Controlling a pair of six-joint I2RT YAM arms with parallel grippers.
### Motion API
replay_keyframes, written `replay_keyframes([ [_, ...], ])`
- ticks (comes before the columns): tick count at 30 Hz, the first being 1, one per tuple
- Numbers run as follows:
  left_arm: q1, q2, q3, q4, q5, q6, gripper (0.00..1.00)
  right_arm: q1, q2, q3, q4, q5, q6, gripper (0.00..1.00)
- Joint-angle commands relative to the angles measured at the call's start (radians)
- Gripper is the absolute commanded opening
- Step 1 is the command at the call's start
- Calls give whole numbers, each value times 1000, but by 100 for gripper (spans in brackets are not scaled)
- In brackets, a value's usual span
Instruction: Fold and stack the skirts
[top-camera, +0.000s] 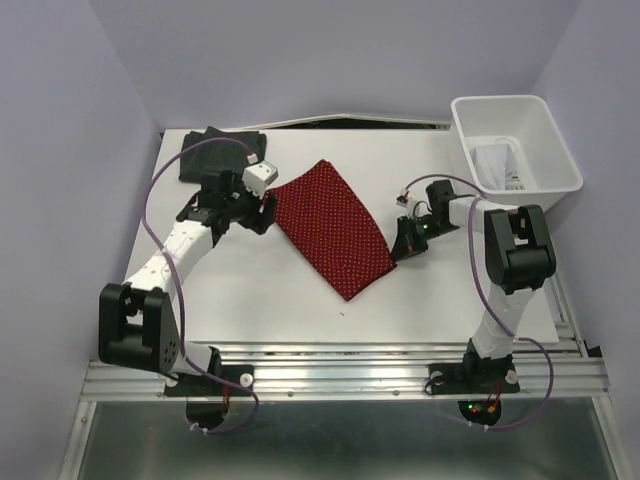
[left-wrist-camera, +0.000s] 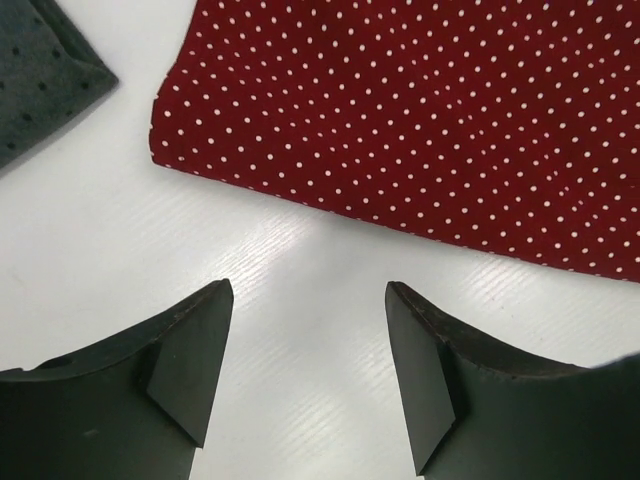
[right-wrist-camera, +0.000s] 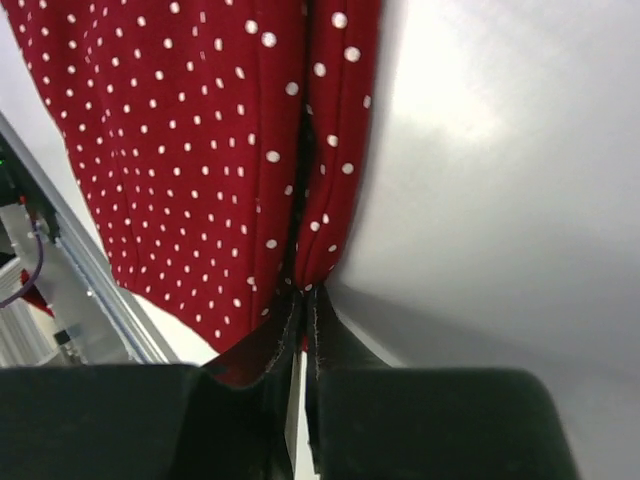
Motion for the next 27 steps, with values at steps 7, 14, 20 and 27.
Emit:
replay_keyframes([
  [7,-178,-257,-128,43,-11,403,99,164,-204,-192,7,-184,87,1],
  [14,-509,-334,-289,118,-262,396,85,262,-336,-256,12,-143,79,6],
  [20,-734,-400,-410,145,-368,367,75,209,-465,-148,-164,11,57,22],
  [27,-876,-365,-435,202,-486,325,82,209,-473,-101,-203,71,-20,59],
])
